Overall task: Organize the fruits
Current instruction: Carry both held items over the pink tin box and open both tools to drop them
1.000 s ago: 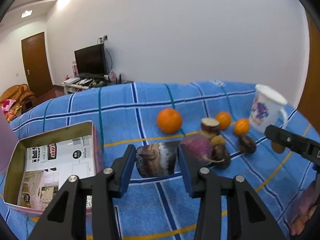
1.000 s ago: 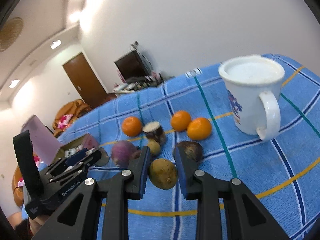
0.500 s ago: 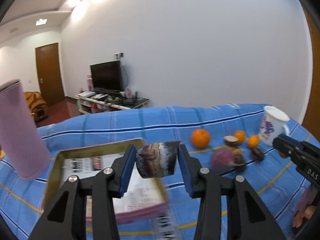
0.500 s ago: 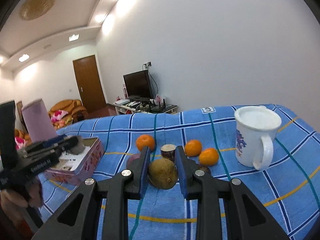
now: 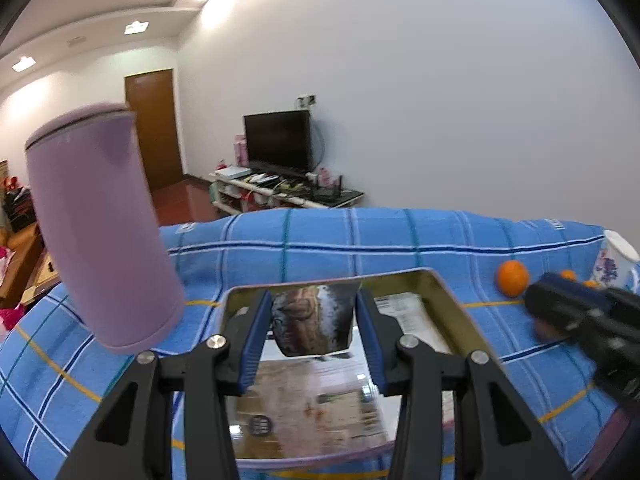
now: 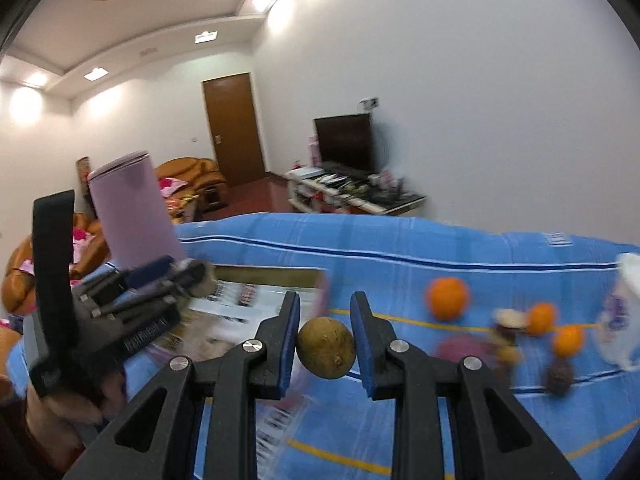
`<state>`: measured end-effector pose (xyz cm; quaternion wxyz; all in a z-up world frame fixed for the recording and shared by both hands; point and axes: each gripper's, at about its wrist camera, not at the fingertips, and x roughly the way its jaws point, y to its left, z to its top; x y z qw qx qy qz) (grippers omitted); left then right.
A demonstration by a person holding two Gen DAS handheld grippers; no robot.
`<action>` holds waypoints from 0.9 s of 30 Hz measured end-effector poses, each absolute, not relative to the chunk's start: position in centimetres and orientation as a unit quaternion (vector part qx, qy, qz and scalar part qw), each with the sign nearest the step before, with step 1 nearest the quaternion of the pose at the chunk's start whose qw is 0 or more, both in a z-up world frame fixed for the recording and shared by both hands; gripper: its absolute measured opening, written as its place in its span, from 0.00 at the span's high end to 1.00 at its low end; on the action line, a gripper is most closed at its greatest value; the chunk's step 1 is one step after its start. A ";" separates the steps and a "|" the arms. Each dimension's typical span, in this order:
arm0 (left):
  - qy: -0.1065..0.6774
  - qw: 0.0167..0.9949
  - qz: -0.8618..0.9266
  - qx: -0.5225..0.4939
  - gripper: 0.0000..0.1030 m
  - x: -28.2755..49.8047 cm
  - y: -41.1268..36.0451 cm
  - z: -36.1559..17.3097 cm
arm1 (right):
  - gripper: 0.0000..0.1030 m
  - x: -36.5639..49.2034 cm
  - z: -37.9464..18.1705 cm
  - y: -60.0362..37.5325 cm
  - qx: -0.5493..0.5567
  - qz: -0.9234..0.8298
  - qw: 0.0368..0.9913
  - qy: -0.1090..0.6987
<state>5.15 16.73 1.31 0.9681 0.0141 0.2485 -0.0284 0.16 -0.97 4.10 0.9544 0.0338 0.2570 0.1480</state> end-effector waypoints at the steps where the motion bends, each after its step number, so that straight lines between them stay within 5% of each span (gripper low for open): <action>1: 0.253 0.967 -0.025 0.013 0.57 5.4 17.0 1.1 | 0.73 1.1 3.6 0.1 0.035 0.154 0.951 0.265; 27: 0.307 0.950 0.033 0.045 0.56 7.6 17.2 -1.4 | 0.72 6.0 -0.9 3.4 0.081 0.193 0.925 0.316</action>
